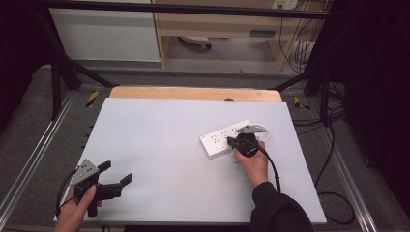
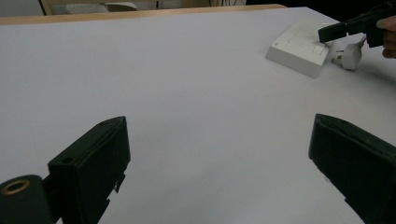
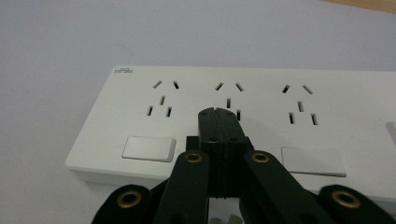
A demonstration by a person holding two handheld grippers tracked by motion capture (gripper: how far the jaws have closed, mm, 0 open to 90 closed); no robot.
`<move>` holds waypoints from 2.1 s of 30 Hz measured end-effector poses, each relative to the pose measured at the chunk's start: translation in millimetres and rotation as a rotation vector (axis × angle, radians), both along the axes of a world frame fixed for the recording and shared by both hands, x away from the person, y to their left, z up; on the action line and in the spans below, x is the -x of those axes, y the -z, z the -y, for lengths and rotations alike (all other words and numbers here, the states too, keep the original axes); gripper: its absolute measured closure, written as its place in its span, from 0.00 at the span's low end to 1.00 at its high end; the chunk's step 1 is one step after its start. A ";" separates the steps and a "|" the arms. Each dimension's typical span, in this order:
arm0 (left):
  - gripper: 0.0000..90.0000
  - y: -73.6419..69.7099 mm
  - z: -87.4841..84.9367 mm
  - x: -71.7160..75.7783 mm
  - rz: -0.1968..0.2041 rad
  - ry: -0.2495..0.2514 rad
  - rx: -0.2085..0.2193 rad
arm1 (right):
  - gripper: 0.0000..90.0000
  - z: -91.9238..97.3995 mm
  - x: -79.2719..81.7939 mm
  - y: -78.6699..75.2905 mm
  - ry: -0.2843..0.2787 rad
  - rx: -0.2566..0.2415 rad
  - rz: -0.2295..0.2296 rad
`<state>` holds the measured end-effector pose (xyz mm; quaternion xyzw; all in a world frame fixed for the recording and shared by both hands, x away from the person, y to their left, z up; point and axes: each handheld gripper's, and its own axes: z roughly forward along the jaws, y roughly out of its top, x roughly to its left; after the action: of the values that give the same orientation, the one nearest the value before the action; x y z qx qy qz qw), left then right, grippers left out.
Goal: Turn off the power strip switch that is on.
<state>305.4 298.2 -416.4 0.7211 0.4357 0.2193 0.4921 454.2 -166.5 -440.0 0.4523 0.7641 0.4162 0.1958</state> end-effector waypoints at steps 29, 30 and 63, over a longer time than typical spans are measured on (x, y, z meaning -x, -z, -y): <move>0.06 0.0 1.3 0.2 0.004 0.010 -0.010 | 1.00 0.5 3.3 2.5 0.001 -0.005 0.019; 0.06 -0.1 1.3 0.2 0.005 0.012 -0.010 | 1.00 0.9 3.5 2.9 0.003 -0.007 0.022; 0.06 0.0 1.2 0.3 0.003 0.013 -0.013 | 1.00 -4.3 6.0 5.6 -0.013 -0.007 0.033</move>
<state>305.1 297.0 -416.4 0.7269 0.4287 0.2200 0.4893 448.2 -162.2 -445.6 0.4411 0.7623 0.4274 0.2041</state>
